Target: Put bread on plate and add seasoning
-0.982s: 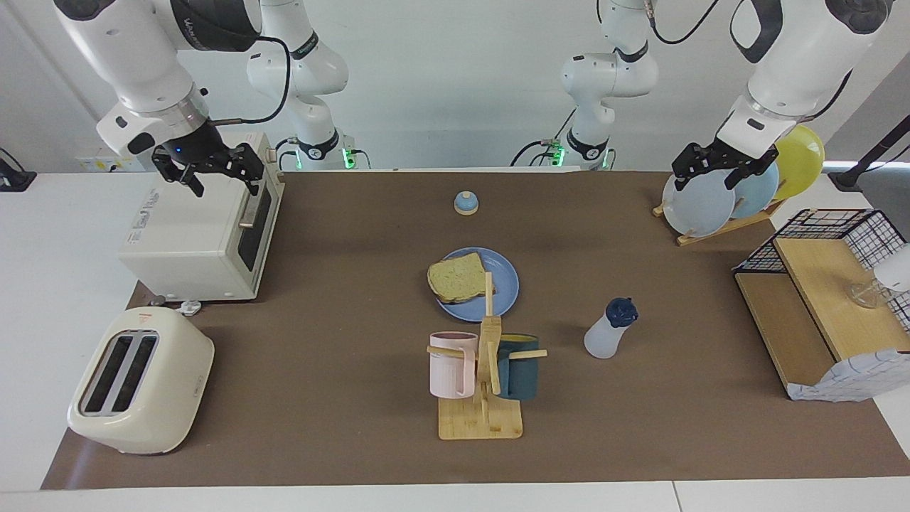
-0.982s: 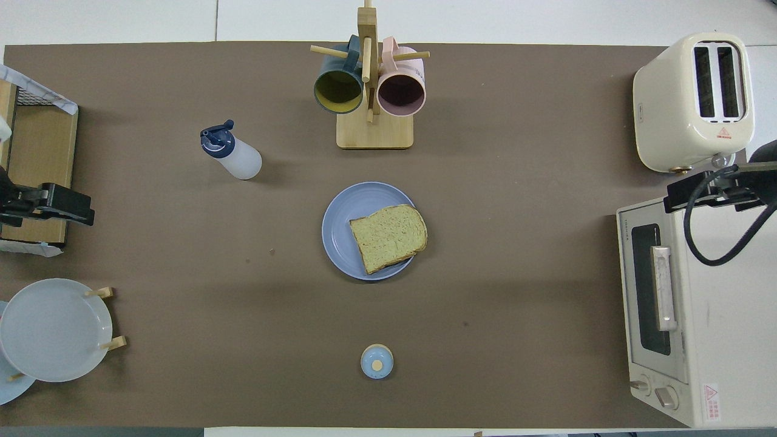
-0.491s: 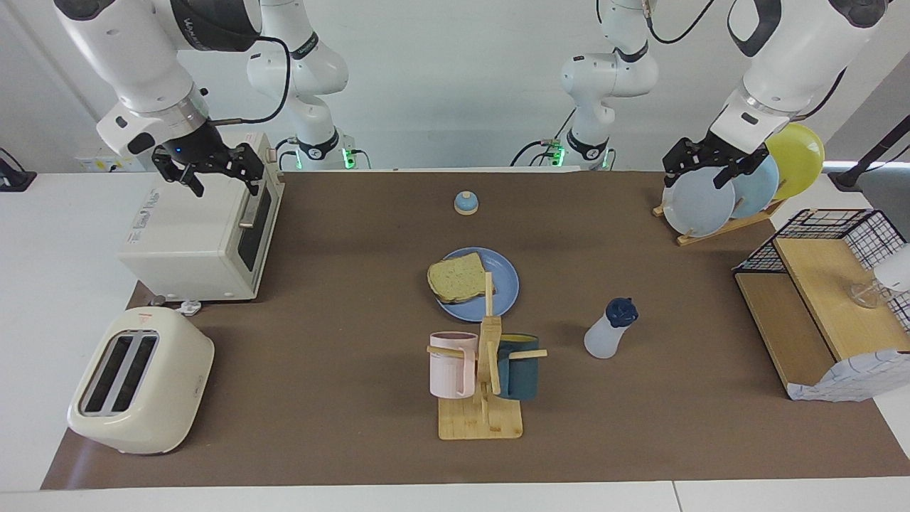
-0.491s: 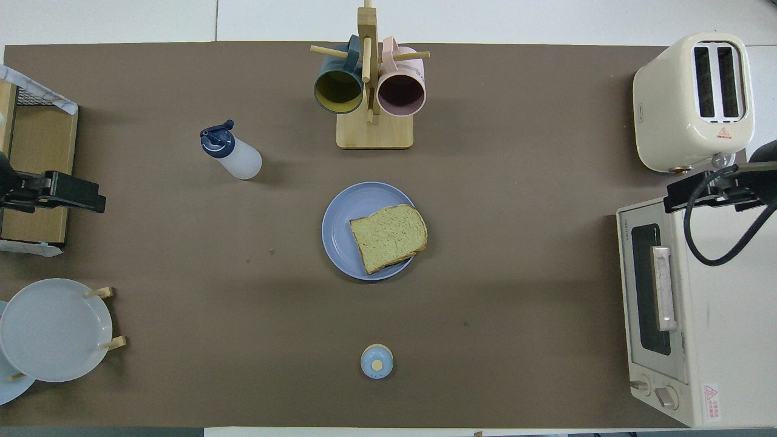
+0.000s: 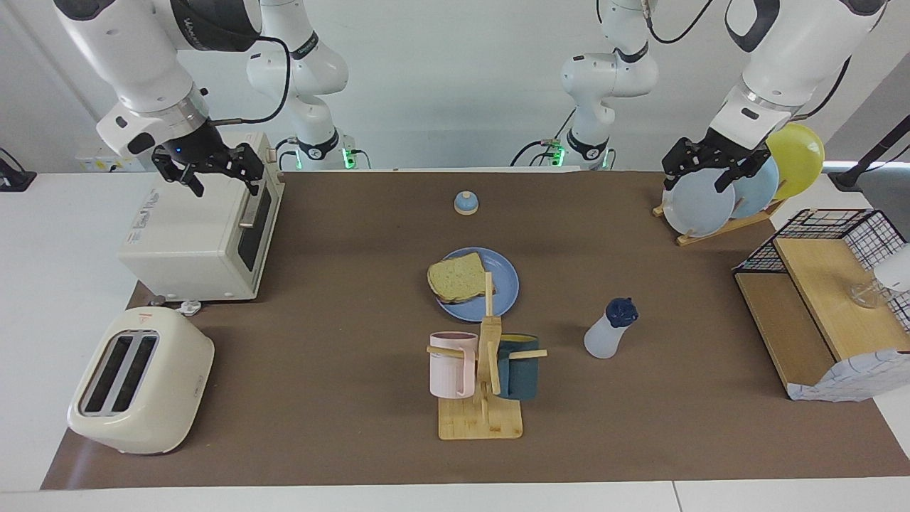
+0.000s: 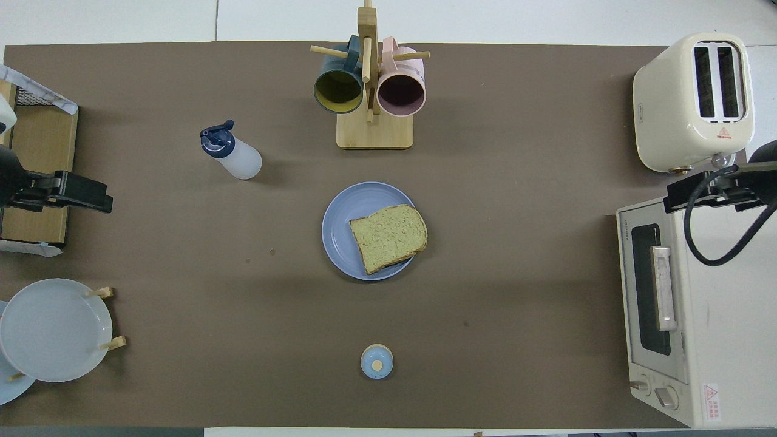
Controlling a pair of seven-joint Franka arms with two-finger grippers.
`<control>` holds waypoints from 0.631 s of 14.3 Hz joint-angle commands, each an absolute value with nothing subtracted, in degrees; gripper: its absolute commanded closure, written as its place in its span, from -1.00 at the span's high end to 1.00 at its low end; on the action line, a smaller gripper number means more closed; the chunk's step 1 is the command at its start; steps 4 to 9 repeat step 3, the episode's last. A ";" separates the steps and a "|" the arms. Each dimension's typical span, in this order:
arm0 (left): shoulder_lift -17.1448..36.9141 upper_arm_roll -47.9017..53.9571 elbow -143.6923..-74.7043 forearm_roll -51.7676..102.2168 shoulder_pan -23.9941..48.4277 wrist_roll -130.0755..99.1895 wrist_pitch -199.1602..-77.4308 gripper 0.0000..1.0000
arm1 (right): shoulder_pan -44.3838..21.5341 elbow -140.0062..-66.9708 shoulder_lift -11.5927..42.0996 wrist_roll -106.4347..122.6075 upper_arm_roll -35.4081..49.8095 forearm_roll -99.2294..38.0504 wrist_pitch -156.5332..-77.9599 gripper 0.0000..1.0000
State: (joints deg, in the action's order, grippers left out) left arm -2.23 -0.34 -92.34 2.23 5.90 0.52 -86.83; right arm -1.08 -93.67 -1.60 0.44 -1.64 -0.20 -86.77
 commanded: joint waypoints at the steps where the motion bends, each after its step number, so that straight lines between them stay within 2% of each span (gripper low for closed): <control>1: -1.67 -0.62 -90.88 1.23 6.50 0.88 -86.22 1.00 | -0.88 -94.57 -2.20 1.49 -1.67 0.00 -87.54 1.00; 9: -1.67 -0.53 -90.88 1.32 6.50 0.88 -86.22 1.00 | -0.88 -94.57 -2.20 1.49 -1.67 0.00 -87.54 1.00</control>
